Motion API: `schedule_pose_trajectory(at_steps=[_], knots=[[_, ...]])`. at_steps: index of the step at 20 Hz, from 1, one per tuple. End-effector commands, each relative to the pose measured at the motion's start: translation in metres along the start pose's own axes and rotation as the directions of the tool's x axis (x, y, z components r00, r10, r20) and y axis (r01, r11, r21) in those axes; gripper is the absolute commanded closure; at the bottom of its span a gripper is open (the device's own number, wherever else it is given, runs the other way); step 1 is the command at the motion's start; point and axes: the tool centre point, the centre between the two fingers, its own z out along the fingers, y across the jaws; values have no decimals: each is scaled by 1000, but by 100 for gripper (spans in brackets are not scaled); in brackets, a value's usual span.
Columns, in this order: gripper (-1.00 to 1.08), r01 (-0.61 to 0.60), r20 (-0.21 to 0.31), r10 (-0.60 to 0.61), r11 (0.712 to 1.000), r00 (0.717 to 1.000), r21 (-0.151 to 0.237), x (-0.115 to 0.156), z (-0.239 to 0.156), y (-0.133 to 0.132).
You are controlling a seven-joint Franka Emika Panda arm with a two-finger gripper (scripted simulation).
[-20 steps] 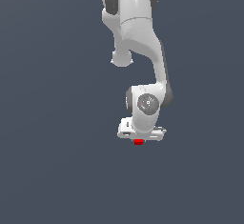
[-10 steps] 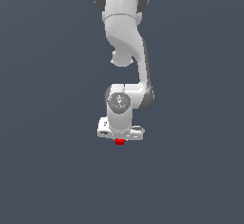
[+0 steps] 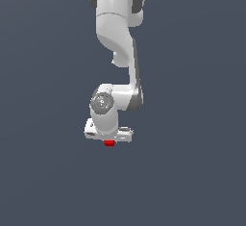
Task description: Pick up the red cube and move it to a goal position.
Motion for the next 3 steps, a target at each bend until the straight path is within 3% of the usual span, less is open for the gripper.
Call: schedule_pose_trajectory(at_steps=[1,3], knots=[[108,2,0,-2,1000,1000,1,1,0,-1],[108,2,0,-2,1000,1000,1,1,0,-3]])
